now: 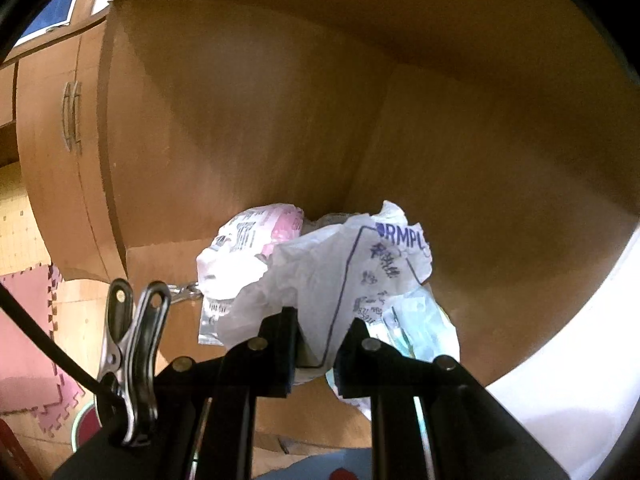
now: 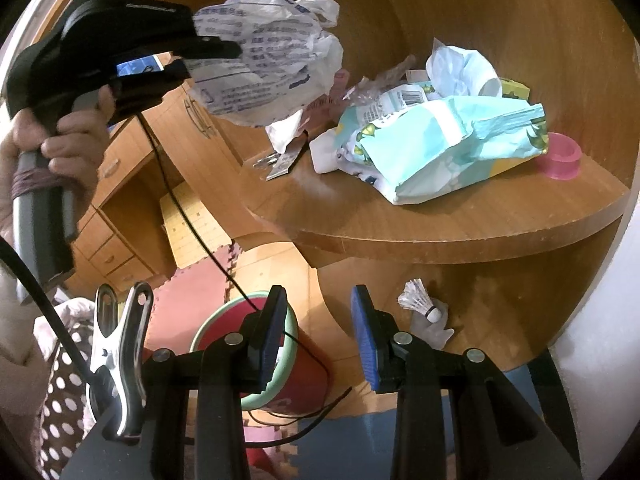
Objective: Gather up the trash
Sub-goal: 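Carry the paper bag with the left tool over the red bin while the right tool lowers toward the shuttlecock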
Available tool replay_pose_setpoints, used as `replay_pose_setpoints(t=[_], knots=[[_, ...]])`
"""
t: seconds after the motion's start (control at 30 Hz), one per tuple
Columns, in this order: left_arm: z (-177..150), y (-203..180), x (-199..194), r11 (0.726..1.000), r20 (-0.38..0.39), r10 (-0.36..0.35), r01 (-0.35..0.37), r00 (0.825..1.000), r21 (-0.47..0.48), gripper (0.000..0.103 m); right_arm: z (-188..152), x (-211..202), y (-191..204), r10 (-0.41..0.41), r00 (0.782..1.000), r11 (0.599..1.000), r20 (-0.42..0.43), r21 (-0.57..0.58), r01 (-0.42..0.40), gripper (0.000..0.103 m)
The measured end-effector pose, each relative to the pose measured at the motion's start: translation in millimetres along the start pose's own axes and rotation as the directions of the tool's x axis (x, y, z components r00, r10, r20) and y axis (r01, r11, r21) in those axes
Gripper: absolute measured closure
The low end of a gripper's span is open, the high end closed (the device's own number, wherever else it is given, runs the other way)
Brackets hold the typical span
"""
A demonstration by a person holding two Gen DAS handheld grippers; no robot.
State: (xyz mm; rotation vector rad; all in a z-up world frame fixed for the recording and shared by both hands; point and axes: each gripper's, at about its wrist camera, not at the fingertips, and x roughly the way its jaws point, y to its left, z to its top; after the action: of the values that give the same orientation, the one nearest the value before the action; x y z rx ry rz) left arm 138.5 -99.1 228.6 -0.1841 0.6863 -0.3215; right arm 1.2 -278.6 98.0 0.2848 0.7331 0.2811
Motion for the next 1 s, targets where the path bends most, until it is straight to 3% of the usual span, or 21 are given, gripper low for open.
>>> replay_pose_setpoints(t=[0.47,1.0], knots=[[-34,1,-56,0.998,0.008,-0.008,0.008,1.0,-0.063,0.089,-4,-19,-2,-0.031,0.998,0.999,0.052,-0.02,0.032,0.069],[-97,25,-108,0.984,-0.076,0.152,-0.158,0.985,-0.087,0.088,-12,-26,-9,-0.083,0.995,0.995,0.045,-0.059,0.086,0.069]])
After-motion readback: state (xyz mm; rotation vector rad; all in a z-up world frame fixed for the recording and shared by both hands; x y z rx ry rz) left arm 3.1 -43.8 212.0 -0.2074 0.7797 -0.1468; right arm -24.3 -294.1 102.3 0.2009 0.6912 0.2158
